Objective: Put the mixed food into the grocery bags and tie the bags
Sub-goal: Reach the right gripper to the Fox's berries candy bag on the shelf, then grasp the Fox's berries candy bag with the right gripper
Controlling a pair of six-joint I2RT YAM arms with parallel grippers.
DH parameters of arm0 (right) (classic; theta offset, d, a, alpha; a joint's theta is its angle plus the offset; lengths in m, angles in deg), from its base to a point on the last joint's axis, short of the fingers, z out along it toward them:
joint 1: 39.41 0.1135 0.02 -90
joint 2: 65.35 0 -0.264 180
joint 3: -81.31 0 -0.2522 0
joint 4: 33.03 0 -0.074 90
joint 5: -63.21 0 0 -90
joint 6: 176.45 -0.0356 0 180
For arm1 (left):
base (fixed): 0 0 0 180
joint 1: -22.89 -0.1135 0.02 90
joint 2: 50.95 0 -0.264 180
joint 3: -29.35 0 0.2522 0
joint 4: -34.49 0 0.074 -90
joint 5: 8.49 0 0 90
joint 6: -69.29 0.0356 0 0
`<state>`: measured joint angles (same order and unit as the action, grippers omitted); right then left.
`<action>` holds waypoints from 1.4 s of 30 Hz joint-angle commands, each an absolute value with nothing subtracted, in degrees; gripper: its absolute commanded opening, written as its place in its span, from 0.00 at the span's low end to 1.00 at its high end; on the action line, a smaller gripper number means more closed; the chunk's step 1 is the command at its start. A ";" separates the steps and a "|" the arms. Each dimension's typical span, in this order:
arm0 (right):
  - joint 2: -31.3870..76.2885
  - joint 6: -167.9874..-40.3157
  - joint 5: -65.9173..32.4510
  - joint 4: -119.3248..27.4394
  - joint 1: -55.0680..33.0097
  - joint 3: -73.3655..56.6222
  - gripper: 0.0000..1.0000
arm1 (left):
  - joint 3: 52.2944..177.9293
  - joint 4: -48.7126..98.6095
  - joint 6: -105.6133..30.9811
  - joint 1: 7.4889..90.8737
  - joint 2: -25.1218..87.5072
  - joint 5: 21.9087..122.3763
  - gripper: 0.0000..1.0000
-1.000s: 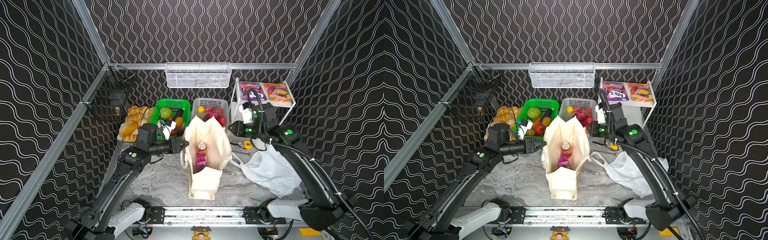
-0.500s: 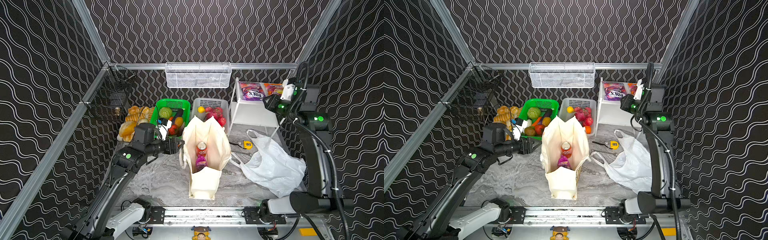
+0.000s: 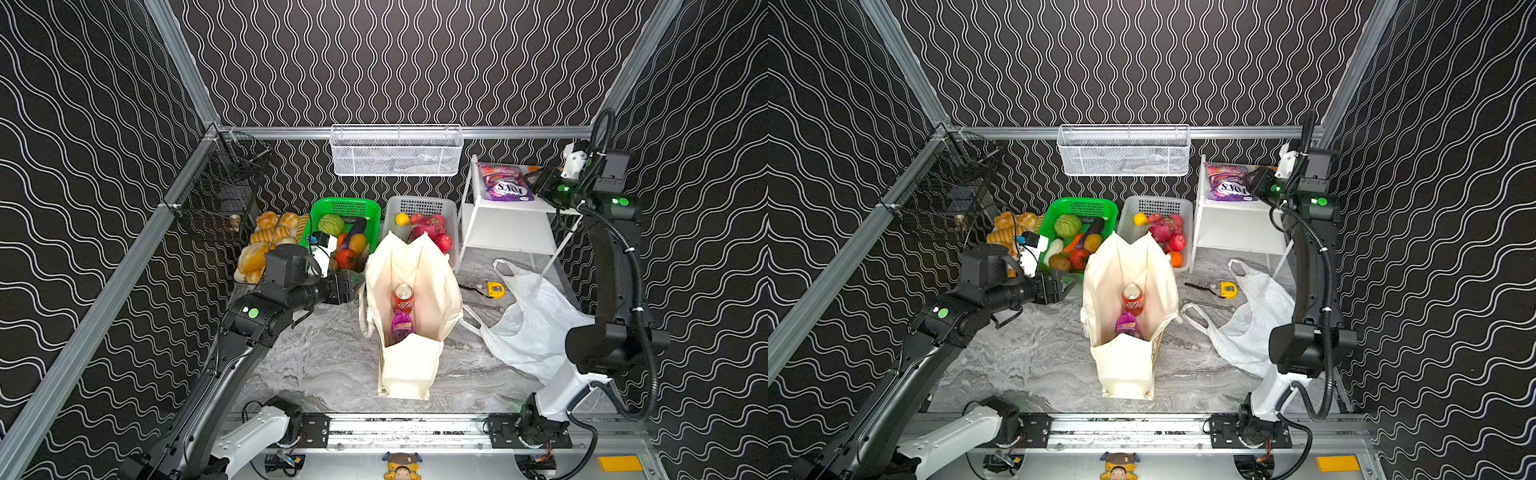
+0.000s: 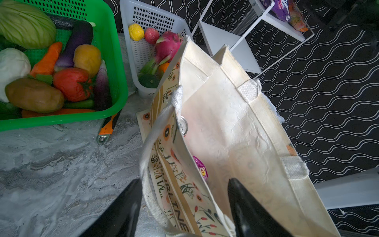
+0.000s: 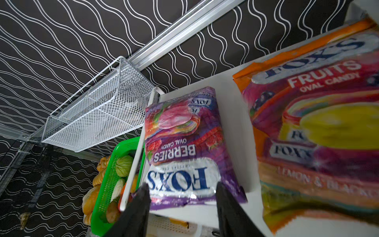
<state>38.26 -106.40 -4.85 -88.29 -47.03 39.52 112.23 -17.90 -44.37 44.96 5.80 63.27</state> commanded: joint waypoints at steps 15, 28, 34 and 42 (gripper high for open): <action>47.78 -104.50 -2.02 -90.15 -47.06 46.12 0.65 | 113.70 -16.93 -44.21 44.86 5.83 61.16 0.72; 48.45 -104.08 4.39 -90.40 -47.06 44.64 0.61 | 112.87 -16.53 -44.74 44.86 4.33 59.53 0.72; 47.52 -105.64 1.64 -90.95 -47.06 45.71 0.20 | 112.23 -16.26 -44.95 44.86 3.56 59.58 0.66; 39.21 -107.39 4.11 -85.47 -46.86 40.27 0.00 | 111.89 -15.83 -46.02 44.86 4.13 59.48 0.67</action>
<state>41.26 -106.94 2.45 -88.70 -46.96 41.00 111.71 -17.47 -45.22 44.91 4.27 60.04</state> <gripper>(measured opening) 0.094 0.666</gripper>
